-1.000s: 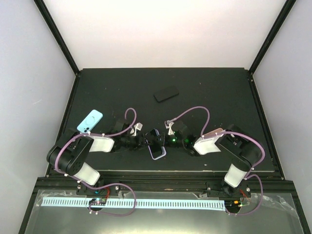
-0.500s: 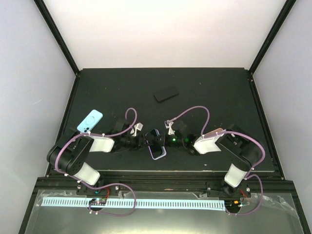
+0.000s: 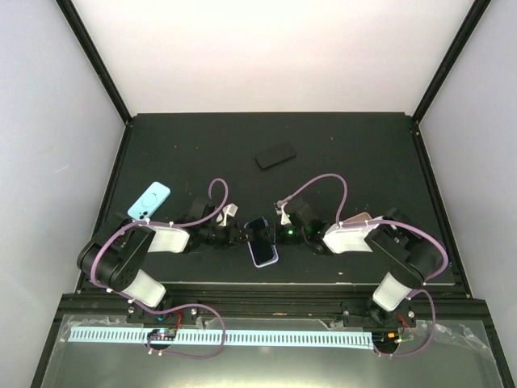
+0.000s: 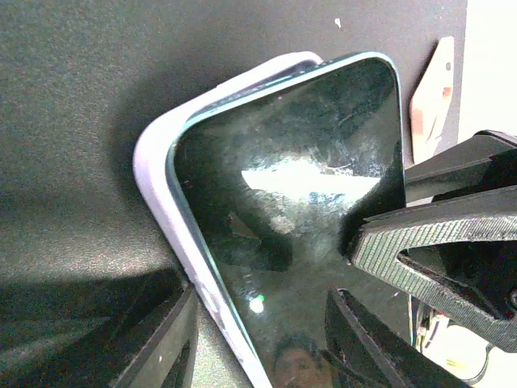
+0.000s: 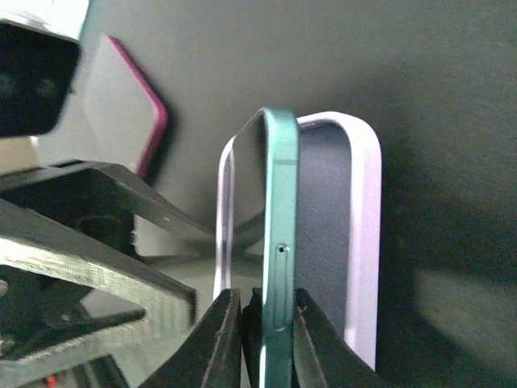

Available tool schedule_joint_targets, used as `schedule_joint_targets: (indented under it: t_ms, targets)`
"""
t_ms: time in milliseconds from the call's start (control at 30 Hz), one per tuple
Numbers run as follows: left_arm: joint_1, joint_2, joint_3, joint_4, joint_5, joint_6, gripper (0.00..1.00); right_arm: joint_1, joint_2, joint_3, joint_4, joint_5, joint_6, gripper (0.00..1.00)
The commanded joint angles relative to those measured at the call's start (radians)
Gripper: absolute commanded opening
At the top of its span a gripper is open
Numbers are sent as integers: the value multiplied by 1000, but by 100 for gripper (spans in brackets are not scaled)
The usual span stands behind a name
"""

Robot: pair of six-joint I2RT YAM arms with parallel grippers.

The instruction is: Put the phone into the phone case

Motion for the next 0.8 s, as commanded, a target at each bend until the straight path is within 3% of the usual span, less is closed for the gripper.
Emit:
schedule_joint_targets:
  t_ms: [0,300,533,767]
  targets:
    - [-8,15,2,-21,-54,32,45,9,-63,36,-262,79,-106,20]
    - [-8,6,-1,-20,-57,27,44,8,-145,71,-388,165,-149,36]
    - [-8,18,1,-23,-60,13,43,9,-99,47,-307,103,-92,52]
    - [-19,41,-21,21,-46,-13,42,9,-32,24,-205,39,-31,61]
